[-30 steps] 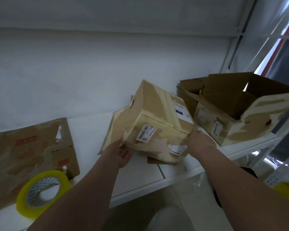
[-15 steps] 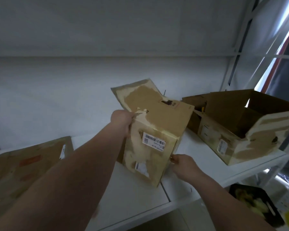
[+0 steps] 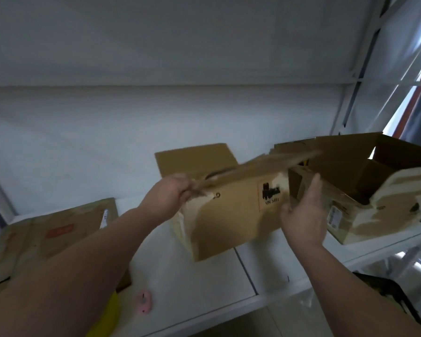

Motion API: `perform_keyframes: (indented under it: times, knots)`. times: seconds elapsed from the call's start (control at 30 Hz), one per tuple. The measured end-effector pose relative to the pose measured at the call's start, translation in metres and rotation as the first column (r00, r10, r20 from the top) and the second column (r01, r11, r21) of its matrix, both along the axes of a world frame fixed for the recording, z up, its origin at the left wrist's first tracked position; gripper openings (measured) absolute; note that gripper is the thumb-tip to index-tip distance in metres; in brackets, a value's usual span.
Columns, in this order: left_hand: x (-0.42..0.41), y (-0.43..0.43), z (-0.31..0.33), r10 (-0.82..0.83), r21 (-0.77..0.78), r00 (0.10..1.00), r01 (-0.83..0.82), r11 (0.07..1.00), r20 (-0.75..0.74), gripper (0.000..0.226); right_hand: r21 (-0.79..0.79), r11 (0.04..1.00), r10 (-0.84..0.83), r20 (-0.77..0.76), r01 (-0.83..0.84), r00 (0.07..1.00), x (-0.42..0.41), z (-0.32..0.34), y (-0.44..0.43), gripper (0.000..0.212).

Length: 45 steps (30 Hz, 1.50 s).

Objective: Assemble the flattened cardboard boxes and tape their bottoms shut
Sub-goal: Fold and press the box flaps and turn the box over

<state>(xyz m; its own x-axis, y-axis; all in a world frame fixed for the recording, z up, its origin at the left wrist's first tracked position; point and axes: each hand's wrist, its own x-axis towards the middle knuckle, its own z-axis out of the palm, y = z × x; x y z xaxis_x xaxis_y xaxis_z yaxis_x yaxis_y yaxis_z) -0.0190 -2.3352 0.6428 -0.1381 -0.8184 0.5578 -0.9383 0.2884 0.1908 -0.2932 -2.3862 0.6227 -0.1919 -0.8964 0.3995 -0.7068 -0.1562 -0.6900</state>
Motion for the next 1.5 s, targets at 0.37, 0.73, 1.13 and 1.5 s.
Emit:
perform_keyframes:
  times: [0.37,0.73,1.13,1.5]
  knots:
    - [-0.014,0.024,-0.054,0.319,0.366,0.93,-0.366,0.856,0.184,0.036,-0.051,0.953,0.255,-0.389,-0.298,0.885,0.006,-0.02,-0.003,0.023]
    - [-0.018,-0.022,-0.064,0.531,0.475,0.847,-0.479,0.738,0.03,0.036,0.032,0.975,0.221,-0.006,-0.221,0.975,0.016,-0.008,-0.032,0.071]
    - [-0.041,-0.088,-0.066,0.43,0.447,0.899,-0.353,0.822,-0.082,0.033,0.474,0.876,0.166,-0.135,-0.083,0.977,-0.031,-0.041,-0.119,0.078]
    - [-0.056,-0.146,-0.049,0.518,0.368,0.846,-0.445,0.816,-0.125,0.034,0.188,0.981,0.057,-0.082,-0.041,0.995,-0.046,-0.04,-0.137,0.077]
